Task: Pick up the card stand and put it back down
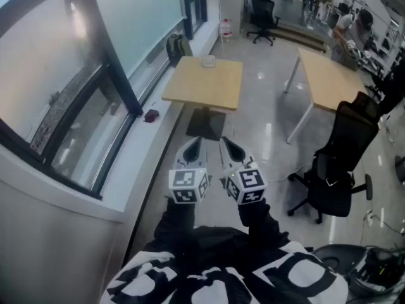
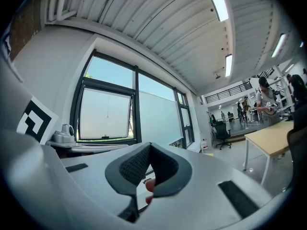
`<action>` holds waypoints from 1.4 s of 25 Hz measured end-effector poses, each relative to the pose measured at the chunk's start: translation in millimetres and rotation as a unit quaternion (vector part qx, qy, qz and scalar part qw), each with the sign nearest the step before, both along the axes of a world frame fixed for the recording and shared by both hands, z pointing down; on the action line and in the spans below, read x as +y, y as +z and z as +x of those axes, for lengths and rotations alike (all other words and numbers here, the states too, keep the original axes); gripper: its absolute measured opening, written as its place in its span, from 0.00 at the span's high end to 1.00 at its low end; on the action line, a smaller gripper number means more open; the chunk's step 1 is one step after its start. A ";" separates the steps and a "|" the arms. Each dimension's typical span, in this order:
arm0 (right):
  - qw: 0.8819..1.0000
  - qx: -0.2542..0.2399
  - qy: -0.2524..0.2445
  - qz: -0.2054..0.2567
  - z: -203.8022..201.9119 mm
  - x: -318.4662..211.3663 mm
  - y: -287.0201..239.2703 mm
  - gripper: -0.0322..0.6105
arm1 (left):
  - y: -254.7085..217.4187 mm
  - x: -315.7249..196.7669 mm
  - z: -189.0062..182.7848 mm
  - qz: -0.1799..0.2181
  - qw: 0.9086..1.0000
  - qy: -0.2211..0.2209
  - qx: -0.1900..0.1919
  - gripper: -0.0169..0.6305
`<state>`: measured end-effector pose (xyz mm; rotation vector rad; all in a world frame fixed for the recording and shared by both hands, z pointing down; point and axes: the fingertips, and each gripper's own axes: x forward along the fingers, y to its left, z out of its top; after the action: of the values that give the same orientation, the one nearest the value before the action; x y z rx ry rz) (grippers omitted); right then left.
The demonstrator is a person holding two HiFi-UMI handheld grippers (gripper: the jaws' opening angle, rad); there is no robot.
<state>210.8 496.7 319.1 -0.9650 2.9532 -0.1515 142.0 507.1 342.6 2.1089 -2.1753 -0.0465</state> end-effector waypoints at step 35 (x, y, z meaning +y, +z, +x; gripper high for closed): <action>0.998 0.012 0.057 -0.021 -103.6 -165.1 30.4 0.92 | 23.4 -166.0 -106.4 -0.007 1.000 0.029 0.009 0.97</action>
<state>107.1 331.6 349.5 -1.1458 2.9179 -0.2005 35.5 341.1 366.0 2.1531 -2.0977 -0.0459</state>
